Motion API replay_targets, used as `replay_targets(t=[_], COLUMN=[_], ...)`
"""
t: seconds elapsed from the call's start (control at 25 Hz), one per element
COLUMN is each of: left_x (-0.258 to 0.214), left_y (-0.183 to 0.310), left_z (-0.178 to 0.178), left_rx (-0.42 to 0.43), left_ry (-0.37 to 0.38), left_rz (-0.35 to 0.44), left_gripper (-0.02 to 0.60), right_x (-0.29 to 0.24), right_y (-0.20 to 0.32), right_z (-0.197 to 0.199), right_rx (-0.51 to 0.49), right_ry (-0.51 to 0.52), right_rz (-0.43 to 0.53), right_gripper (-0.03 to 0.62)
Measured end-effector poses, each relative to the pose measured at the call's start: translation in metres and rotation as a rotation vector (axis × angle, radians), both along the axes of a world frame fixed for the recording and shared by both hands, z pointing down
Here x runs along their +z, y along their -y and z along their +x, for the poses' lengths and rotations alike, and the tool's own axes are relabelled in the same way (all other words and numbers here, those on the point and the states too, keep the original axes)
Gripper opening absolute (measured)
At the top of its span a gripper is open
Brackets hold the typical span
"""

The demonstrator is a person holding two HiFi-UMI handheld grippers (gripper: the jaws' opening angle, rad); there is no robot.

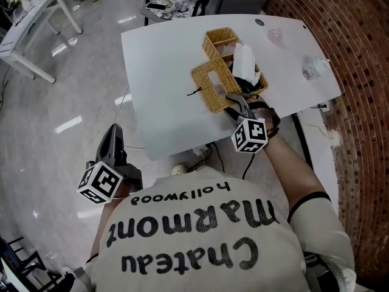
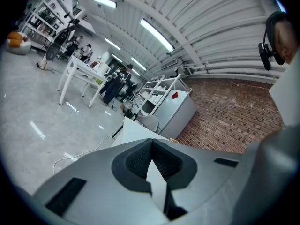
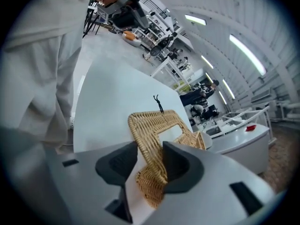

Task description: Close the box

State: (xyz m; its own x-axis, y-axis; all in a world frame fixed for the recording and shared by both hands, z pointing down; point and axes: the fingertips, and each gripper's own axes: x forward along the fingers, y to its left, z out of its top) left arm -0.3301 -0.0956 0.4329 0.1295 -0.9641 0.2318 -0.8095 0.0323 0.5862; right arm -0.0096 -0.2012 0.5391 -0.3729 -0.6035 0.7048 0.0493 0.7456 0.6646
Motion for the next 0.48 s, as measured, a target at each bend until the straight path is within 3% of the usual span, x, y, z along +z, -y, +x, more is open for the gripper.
replay_targets(t=[0.48], left_x=[-0.002], left_y=[0.008], left_z=[-0.004], left_rx=[0.014], left_ry=[0.012], left_rz=[0.003], left_gripper=[0.002], right_x=[-0.016], right_y=[-0.003], right_z=[0.000], right_rx=[0.090], right_ry=[0.162], right_rz=[-0.019], right_gripper=[0.163])
